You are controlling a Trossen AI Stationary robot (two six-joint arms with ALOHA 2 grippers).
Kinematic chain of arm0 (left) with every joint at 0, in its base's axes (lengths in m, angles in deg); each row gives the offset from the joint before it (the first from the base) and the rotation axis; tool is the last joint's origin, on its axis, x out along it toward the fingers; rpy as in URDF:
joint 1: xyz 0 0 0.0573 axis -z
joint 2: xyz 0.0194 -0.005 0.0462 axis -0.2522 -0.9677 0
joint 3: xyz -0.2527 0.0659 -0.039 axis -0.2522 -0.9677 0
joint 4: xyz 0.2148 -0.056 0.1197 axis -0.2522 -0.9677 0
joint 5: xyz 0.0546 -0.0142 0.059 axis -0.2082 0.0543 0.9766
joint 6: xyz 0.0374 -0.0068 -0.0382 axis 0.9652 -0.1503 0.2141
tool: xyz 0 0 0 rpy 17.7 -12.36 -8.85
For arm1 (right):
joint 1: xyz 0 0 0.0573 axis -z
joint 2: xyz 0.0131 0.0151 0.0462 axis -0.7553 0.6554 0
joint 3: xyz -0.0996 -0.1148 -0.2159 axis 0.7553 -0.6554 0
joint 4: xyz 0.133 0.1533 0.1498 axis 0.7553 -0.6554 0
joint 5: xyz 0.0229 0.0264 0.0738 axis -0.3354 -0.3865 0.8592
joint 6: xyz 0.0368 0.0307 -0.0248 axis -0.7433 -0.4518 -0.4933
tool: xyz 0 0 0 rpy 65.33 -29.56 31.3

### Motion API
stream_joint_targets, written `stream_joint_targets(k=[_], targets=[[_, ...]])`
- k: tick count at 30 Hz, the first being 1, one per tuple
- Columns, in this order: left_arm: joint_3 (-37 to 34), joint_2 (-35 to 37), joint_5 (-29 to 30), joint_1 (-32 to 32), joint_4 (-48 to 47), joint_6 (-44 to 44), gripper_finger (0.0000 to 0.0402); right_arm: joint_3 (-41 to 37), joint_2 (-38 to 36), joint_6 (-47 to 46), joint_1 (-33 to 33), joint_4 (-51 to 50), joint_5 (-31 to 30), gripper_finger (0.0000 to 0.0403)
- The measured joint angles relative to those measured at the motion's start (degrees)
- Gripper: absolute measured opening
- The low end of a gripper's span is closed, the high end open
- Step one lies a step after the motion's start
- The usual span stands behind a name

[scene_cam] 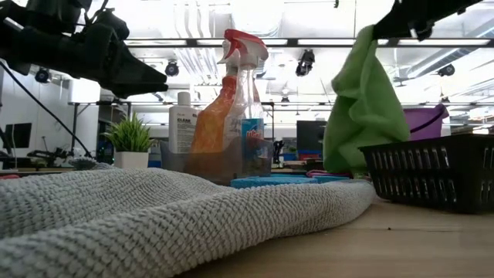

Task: Pick & Place Kitchen Items
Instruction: Put the green microfiber towel into the purple bucket

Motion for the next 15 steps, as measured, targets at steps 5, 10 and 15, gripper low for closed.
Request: stream_joint_targets(k=[5,10,15], targets=[[0.0,0.0,0.0,0.0,0.0,-0.5,0.0264,4.7,0.5,-8.6,1.5,-12.4,7.3,0.0018],[0.0,0.0,0.0,0.0,0.0,-0.7,0.0264,13.4,4.3,-14.7,3.5,-29.4,7.6,0.0018],[0.0,0.0,0.0,0.0,0.1,-0.9,0.0264,24.2,9.9,-15.5,7.7,-41.6,6.0,0.0018]])
